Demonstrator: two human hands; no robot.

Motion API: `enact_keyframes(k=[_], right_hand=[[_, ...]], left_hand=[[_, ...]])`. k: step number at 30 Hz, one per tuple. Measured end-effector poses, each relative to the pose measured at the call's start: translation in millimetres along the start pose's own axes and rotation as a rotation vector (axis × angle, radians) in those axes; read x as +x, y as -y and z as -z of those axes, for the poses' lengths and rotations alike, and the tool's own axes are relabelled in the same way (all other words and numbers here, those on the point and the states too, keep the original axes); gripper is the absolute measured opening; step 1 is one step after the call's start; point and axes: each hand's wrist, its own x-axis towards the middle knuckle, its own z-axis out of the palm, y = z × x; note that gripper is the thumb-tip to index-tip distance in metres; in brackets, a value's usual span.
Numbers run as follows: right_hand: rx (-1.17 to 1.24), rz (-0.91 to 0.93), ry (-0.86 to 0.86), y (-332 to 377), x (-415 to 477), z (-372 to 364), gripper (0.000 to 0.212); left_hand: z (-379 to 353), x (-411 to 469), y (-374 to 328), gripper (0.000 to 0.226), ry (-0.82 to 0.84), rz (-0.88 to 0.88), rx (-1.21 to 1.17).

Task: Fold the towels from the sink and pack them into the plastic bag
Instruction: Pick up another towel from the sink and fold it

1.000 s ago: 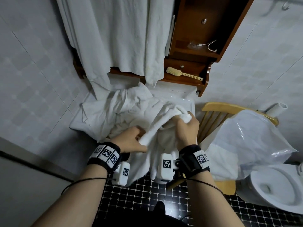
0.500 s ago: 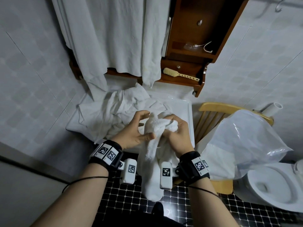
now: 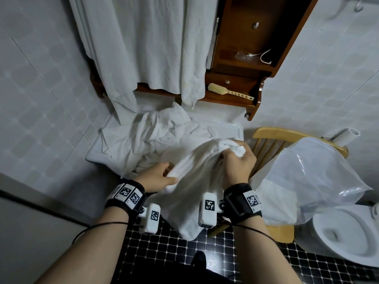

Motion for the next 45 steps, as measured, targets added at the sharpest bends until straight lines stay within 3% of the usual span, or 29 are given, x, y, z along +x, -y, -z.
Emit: enact_keyframes(k=[2,4,5,7,8,10,13,15,16,17,18,20,23,24,27,28,31,34,36,39,40,42,45], right_hand=[[0.011,0.036,-0.056,3,-2,-3,0.042],[-0.066,0.042,-0.129,5,-3,-3,0.034],[-0.144,-0.016,-0.176,6,0,-3,0.041],[-0.267,-0.231,-0.165,3,7,0,0.081],[-0.317,-0.296,-0.105,2,7,0,0.092],[-0.417,-0.223,0.132,1,3,-4,0.097],[-0.469,-0.046,0.661,-7,-10,-16,0.095],[-0.533,0.034,0.912,-15,-14,-27,0.071],[-0.589,0.06,0.941,-15,-15,-30,0.044],[-0.626,0.079,0.937,-15,-14,-33,0.016],[-0.69,0.098,0.882,-16,-12,-34,0.017],[-0.791,0.081,0.741,-12,-8,-32,0.039],[-0.603,-0.013,0.586,-6,-10,-32,0.036],[-0.512,-0.05,0.53,-2,-13,-33,0.032],[-0.309,-0.183,0.232,7,-9,-29,0.026],[-0.226,-0.235,0.14,9,-5,-26,0.025],[-0.016,-0.392,-0.082,10,2,-21,0.018],[0.078,-0.509,-0.217,6,0,-20,0.014],[0.191,-0.529,-0.24,9,-1,-24,0.011],[0.333,-0.588,-0.241,11,1,-34,0.04],[0.353,-0.582,-0.198,12,1,-37,0.035],[0.326,-0.573,-0.051,12,-1,-45,0.019],[0.32,-0.618,0.136,19,-7,-51,0.019]], left_hand=[[-9,1,4,0.032,0.002,0.049,0.018],[-11,3,4,0.028,-0.129,0.079,-0.018],[-8,3,2,0.028,-0.234,0.088,-0.034],[7,1,-7,0.027,-0.445,0.069,-0.05],[15,-1,-14,0.026,-0.513,0.033,-0.049],[30,-6,-30,0.025,-0.58,-0.088,-0.038],[37,-12,-60,0.05,-0.376,-0.276,0.024],[35,-15,-74,0.057,-0.219,-0.341,0.062],[35,-16,-77,0.056,-0.177,-0.345,0.071],[36,-17,-75,0.05,-0.176,-0.349,0.05],[37,-16,-70,0.041,-0.202,-0.34,0.01],[40,-16,-57,0.029,-0.217,-0.277,-0.024],[33,-12,-29,0.032,-0.14,-0.089,0.195],[30,-11,-18,0.034,-0.134,-0.006,0.241],[24,-12,7,0.07,-0.123,0.124,0.231],[23,-11,10,0.069,-0.115,0.116,0.236],[25,-14,7,0.023,-0.193,0.025,0.207],[26,-17,-2,0.022,-0.351,-0.142,0.064],[24,-22,-13,0.031,-0.414,-0.239,-0.017],[11,-28,-28,0.023,-0.414,-0.275,-0.034],[7,-29,-31,0.018,-0.401,-0.266,-0.015],[3,-28,-34,0.03,-0.36,-0.266,0.038],[5,-28,-38,0.04,-0.331,-0.251,0.056]])
